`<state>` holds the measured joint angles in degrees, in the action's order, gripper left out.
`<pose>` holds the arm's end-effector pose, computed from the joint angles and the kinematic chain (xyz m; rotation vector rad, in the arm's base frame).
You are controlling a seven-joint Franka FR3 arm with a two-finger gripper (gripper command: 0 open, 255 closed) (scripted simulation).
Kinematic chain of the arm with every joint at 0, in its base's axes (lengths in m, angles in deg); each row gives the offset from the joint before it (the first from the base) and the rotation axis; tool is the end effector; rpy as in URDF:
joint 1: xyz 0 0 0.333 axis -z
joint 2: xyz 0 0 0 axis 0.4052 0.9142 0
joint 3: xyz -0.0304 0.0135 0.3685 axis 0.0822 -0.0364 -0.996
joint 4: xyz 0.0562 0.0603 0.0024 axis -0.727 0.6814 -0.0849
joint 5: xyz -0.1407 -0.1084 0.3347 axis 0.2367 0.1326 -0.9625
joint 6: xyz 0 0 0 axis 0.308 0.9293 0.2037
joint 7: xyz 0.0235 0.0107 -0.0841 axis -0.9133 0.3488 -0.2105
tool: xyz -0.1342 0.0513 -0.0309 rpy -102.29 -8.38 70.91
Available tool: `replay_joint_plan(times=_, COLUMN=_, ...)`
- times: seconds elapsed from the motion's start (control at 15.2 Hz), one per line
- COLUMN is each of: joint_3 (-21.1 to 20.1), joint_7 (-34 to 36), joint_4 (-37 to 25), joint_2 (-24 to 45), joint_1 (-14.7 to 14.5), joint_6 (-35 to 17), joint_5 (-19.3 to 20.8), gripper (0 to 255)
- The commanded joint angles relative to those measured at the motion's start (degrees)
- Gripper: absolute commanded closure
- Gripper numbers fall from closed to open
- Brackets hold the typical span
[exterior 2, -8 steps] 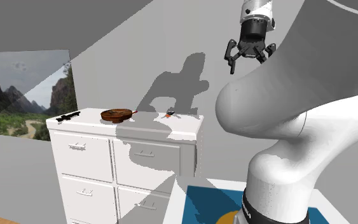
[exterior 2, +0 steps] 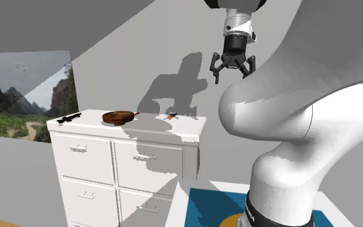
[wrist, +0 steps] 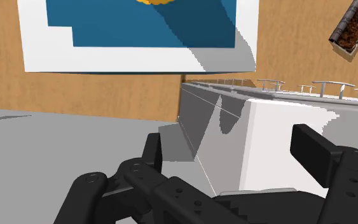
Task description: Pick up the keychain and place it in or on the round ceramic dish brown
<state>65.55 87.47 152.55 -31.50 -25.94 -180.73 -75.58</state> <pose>0.2809 0.0630 0.5184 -3.0436 -0.1042 0.2766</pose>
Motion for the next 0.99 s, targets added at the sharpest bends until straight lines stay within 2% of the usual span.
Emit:
replay_joint_plan(times=0.0, joint_3=-1.98, joint_7=1.93, joint_4=-0.36, joint_2=2.42, joint_1=-0.7, joint_6=-3.07, joint_5=-1.04, gripper=0)
replay_joint_plan(times=0.46, joint_3=-8.43, joint_7=8.5, joint_4=-5.08, joint_2=14.46, joint_1=-2.18, joint_6=-13.49, joint_5=-2.07, gripper=0)
replay_joint_plan(times=0.92, joint_3=-13.84, joint_7=16.33, joint_4=-13.38, joint_2=28.35, joint_1=-3.13, joint_6=-21.59, joint_5=1.29, gripper=0)
